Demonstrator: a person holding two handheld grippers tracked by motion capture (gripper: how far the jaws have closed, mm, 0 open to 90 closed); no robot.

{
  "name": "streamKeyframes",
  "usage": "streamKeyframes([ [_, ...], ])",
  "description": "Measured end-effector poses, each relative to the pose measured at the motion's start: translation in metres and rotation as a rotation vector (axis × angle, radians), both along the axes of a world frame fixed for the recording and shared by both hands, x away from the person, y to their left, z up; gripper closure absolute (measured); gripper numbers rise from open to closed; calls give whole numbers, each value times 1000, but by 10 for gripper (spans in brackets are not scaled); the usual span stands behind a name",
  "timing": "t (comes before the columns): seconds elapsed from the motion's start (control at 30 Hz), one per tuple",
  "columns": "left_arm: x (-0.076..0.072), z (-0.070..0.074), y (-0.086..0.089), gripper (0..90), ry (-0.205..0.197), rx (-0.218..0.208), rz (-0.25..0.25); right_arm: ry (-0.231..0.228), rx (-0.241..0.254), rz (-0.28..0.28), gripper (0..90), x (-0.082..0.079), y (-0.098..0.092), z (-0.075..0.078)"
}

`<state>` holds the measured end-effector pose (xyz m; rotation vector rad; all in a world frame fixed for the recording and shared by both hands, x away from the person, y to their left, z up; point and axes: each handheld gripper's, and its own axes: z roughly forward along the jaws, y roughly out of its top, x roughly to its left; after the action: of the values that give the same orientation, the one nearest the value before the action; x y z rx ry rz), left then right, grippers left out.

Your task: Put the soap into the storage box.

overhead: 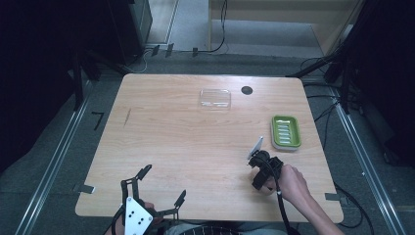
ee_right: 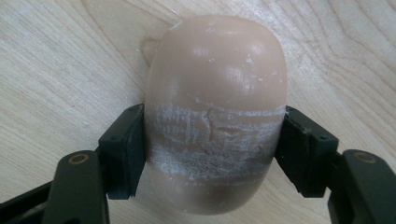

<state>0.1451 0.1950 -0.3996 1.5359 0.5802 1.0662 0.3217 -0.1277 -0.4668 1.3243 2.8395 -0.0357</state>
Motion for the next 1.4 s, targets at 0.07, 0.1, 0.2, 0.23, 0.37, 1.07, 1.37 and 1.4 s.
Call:
streamKeyframes([
  [0.07,0,0,0,0,0,0,0,1,-1,0,324,0,0,0],
  [0.1,0,0,0,0,0,-1,2,1,1,0,326,0,0,0],
  [0.2,0,0,0,0,0,0,1,0,3,2,328,0,0,0],
  [0.23,0,0,0,0,-1,0,1,0,3,2,328,0,0,0],
  [0.37,0,0,0,0,1,-4,3,0,3,14,330,0,-1,0],
  [1.07,0,0,0,0,0,-4,4,-14,3,11,331,0,-12,12],
  [1.37,0,0,0,0,0,-5,3,-13,1,2,331,2,-18,14],
  [1.4,0,0,0,0,-1,-5,2,-14,0,5,331,2,-19,14],
])
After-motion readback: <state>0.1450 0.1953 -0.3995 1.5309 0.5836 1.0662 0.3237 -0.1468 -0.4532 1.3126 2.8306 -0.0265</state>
